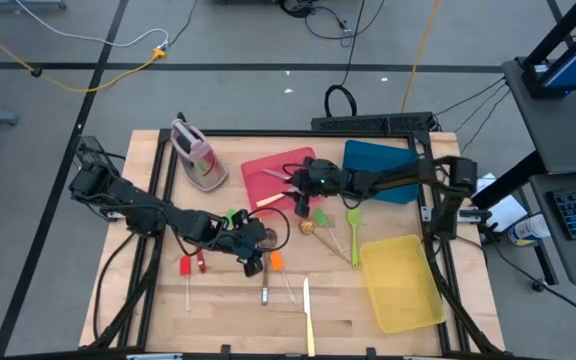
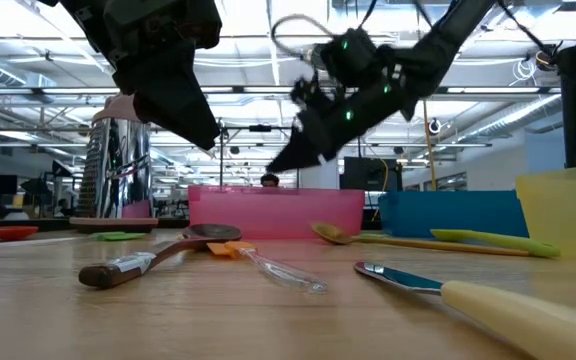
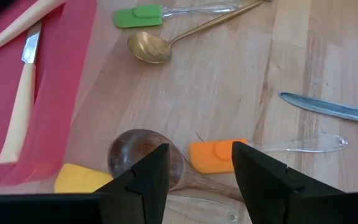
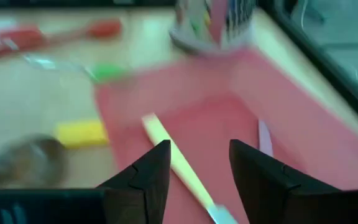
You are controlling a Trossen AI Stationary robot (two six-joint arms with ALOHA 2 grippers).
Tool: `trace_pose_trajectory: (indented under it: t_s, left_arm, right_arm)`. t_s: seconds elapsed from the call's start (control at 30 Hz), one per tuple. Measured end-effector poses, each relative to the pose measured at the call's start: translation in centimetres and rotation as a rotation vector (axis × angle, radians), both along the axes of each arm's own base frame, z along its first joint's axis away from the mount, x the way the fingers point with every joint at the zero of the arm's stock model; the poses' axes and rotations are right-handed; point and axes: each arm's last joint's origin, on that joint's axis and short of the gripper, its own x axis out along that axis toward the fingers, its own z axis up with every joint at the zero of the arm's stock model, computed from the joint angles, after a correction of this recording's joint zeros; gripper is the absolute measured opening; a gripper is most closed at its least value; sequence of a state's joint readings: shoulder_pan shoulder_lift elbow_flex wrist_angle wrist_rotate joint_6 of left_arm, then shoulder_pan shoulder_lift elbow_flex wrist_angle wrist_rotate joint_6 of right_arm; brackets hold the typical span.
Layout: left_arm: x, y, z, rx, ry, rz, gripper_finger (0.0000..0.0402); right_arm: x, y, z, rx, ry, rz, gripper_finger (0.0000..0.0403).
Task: Pick & Place Kitchen Items
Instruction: Put the yellow knife into the pink bin
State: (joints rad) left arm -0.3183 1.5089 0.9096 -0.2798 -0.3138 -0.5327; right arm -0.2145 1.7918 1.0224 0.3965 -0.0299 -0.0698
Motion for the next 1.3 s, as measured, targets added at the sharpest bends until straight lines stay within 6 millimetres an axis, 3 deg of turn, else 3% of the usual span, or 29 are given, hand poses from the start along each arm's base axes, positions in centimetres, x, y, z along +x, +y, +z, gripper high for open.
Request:
trace_pose_trajectory:
  t_s: [0.37,0.53,0.97,1.3]
  left_arm:
    - [-0.4,-1.1,0.0,0.001,-0.002,-0.039,0.0179]
    - [-0.5,-1.7,0.0,0.0,-0.004,-0.056,0.0179]
    - [-0.7,-2.1,0.0,0.0,-0.005,-0.071,0.0179]
    - [-0.4,-2.2,0.3,-0.016,-0.048,-0.072,0.0179]
  right_arm:
    - [-1.0,6.0,4.7,-0.011,-0.083,0.161,0.0155]
    - [-1.5,8.6,5.4,-0.008,-0.07,0.232,0.0155]
    - [-3.0,15.2,4.1,0.0,0.085,0.441,0.0155]
    - [-4.5,20.0,4.1,0.021,0.074,0.829,0.0155]
